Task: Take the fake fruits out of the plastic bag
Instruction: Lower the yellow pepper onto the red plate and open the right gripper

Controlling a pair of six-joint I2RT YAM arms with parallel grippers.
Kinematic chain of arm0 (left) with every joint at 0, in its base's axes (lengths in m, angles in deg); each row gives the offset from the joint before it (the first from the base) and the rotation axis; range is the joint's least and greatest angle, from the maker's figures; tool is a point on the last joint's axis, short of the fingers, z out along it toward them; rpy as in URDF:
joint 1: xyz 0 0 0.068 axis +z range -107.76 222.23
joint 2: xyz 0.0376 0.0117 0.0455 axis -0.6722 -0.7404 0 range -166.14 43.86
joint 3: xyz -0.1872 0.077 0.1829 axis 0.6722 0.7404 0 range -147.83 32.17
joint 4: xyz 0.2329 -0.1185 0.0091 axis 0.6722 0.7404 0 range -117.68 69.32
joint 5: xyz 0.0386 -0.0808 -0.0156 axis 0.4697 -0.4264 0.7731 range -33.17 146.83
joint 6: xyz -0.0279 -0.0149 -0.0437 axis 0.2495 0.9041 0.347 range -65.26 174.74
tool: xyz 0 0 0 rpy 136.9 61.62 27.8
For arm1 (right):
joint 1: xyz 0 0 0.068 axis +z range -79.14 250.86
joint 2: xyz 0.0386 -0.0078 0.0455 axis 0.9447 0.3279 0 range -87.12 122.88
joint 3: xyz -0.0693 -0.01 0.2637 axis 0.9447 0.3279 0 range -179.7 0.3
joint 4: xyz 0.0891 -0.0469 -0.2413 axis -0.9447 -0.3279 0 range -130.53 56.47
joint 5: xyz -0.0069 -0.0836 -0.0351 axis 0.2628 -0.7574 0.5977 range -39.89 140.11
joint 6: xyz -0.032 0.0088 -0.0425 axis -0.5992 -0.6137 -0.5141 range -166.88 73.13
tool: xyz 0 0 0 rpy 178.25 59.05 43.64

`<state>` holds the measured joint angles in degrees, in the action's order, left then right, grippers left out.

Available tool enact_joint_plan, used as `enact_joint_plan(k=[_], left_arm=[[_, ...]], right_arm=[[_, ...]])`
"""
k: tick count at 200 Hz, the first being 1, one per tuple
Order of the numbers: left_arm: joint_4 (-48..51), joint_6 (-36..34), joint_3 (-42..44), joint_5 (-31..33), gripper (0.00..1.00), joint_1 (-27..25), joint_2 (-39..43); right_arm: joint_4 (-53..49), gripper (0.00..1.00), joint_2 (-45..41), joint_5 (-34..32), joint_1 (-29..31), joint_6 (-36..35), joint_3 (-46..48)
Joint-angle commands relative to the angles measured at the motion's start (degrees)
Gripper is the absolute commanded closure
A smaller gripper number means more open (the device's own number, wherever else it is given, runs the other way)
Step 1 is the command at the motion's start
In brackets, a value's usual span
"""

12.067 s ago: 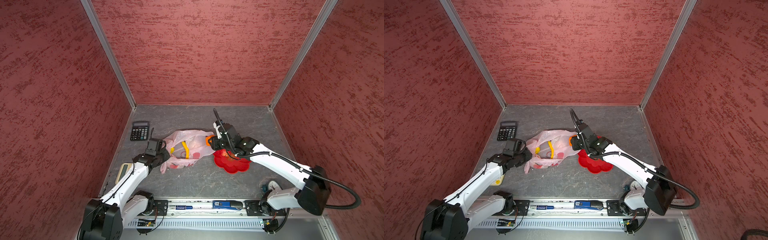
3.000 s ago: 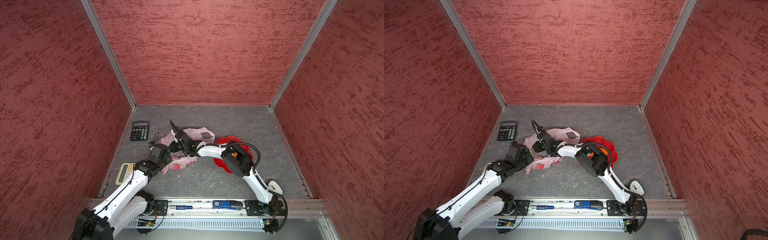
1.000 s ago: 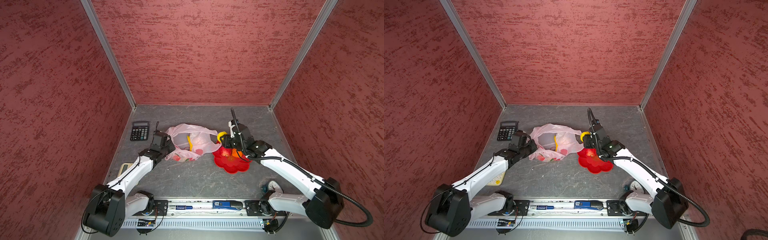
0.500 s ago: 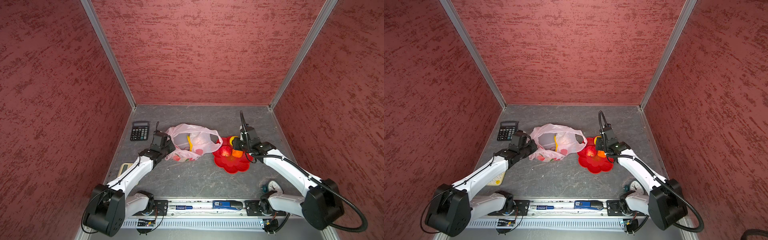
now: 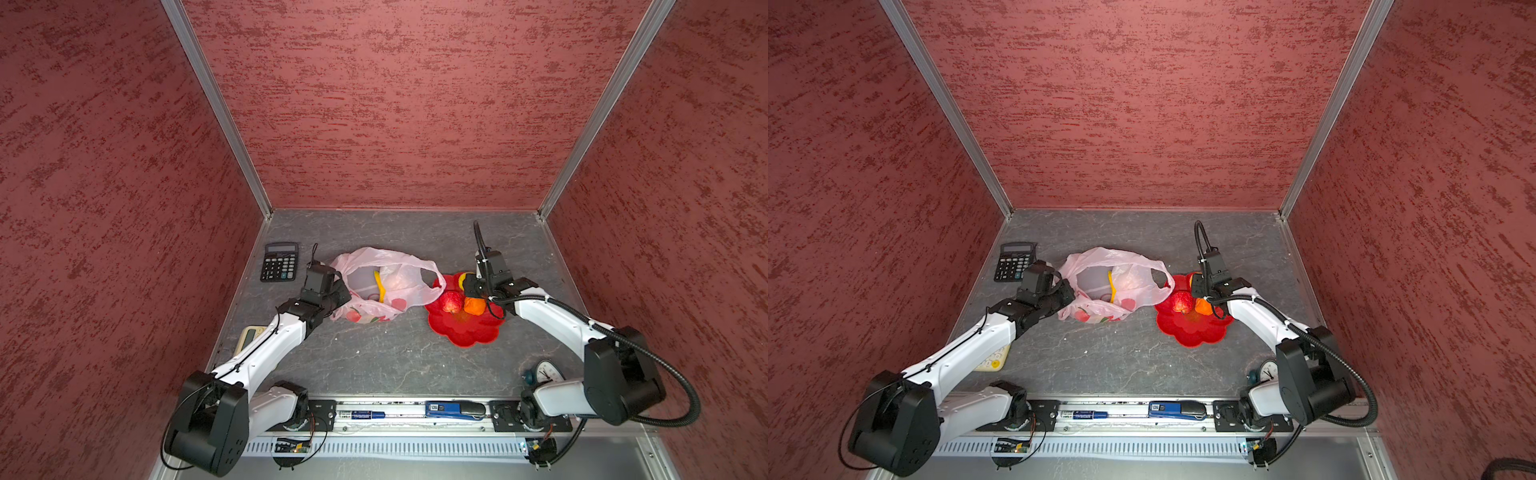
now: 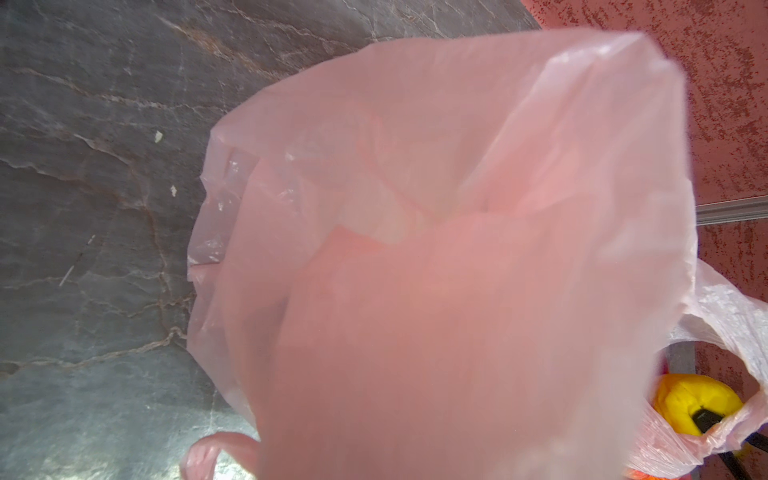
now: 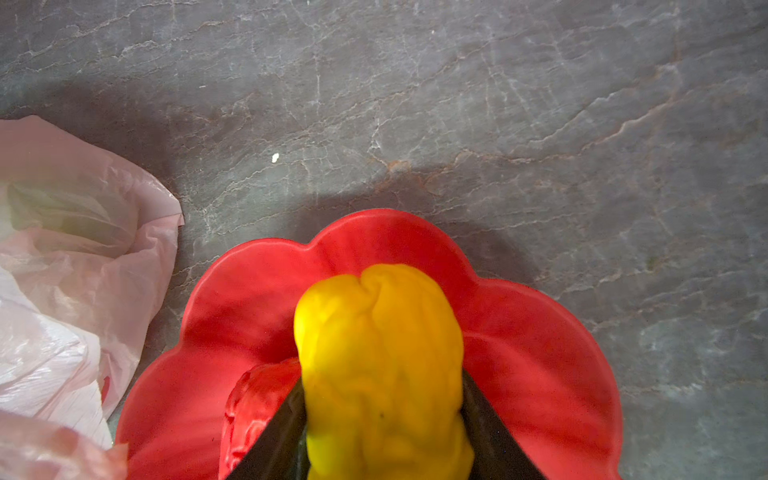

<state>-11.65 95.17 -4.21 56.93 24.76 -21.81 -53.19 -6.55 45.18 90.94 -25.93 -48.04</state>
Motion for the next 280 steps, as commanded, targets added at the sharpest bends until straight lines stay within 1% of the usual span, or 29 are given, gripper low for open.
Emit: enact_joint_plan(k=[1,69,126,135,155,188,224,255,260,280], left_arm=[[0.87,-0.96,-0.37,-0.08,1.00,-0.28,0.89],[2.25,-2.17,-0.68,-1.39,1.00,-0.27,1.24],[3.92,-3.85,-1.58,-2.03,1.00,-0.28,1.16],[3.94,-3.91,-1.53,-2.10,1.00,-0.28,1.16],[4.00,-3.99,-1.46,-2.12,1.00,-0.28,1.03],[3.76,-3.95,-1.24,-2.47,1.00,-0.28,0.72],[4.10,-4.08,-1.15,-2.69,1.00,-0.28,0.88],[5.28,-4.39,-1.24,-3.40,1.00,-0.28,1.15],[5.54,-4.50,-1.24,-3.69,1.00,-0.28,1.16],[6.73,-5.08,-1.28,-4.81,1.00,-0.27,1.50]], right_arm=[[2.49,0.74,0.93,0.71,-0.39,-1.09,-0.85],[4.19,0.68,2.39,1.25,-0.48,-0.60,1.02],[5.13,0.61,2.39,1.49,-0.48,0.18,2.11],[5.23,0.59,3.96,1.54,-0.48,0.29,2.23],[5.57,0.53,4.06,1.15,-0.50,0.58,2.62],[5.54,0.47,4.50,1.16,-0.48,0.57,2.69],[5.21,0.37,4.15,0.90,-0.47,0.28,2.22],[2.58,0.30,2.99,-0.36,-0.48,-0.56,0.45],[1.84,0.29,1.15,-0.97,-0.54,-0.69,0.02],[-0.64,0.29,-1.68,-2.15,-0.48,-1.08,-1.33]])
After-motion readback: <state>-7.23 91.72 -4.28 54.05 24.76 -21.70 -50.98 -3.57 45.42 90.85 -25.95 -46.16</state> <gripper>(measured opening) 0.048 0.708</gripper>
